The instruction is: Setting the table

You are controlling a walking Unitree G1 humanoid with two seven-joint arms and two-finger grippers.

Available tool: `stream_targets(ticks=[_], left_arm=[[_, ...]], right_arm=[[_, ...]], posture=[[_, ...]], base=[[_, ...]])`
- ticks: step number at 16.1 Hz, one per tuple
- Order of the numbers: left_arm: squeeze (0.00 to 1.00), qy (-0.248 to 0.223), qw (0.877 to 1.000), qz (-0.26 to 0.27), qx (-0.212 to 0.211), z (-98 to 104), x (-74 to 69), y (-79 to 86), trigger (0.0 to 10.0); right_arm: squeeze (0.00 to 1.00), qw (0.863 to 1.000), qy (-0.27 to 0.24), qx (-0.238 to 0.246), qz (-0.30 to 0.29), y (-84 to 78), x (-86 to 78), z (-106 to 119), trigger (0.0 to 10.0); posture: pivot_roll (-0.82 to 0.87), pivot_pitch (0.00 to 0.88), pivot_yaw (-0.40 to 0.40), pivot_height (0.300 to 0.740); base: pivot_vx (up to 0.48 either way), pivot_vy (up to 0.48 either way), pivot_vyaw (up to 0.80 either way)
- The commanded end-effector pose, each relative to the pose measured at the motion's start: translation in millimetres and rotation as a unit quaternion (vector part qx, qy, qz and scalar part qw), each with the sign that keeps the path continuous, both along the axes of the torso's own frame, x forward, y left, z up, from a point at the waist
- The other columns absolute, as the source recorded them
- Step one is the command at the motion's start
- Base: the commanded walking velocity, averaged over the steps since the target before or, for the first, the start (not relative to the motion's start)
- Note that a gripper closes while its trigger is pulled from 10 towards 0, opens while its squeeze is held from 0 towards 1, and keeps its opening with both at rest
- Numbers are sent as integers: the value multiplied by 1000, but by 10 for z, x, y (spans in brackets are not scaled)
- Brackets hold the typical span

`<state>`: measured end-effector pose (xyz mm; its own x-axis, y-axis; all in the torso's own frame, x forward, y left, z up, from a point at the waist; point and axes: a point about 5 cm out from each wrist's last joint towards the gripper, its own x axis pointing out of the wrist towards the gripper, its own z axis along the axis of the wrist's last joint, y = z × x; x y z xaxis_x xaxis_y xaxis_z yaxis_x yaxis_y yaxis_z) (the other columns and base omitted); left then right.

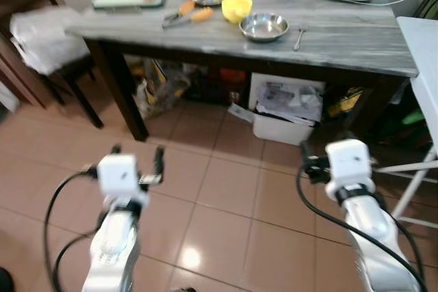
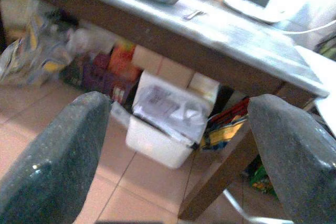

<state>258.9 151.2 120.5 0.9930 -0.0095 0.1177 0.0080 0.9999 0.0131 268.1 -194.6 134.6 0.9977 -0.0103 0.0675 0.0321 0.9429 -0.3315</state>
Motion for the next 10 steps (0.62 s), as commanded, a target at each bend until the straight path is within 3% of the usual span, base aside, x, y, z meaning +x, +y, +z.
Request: stream_targets(ticks=[1, 4, 10], left_arm=[[0, 10, 1000, -12, 4, -32, 24, -18, 10000], [0, 14, 1000, -17, 2, -47, 32, -5, 10000], [0, 12, 999, -38, 8, -31, 30, -6, 10000]], right_arm=[[0, 1000, -8, 3, -21, -57, -58, 35, 10000], [0, 1000, -6, 5, -20, -32, -121, 8, 10000], [0, 1000, -8, 13, -16, 45, -78, 11, 10000]], posture=[[-273, 99, 93, 740], [-274, 97, 104, 740], [-250, 96, 122, 740]], base=[[0, 0, 0], [0, 0, 0], [0, 0, 0]])
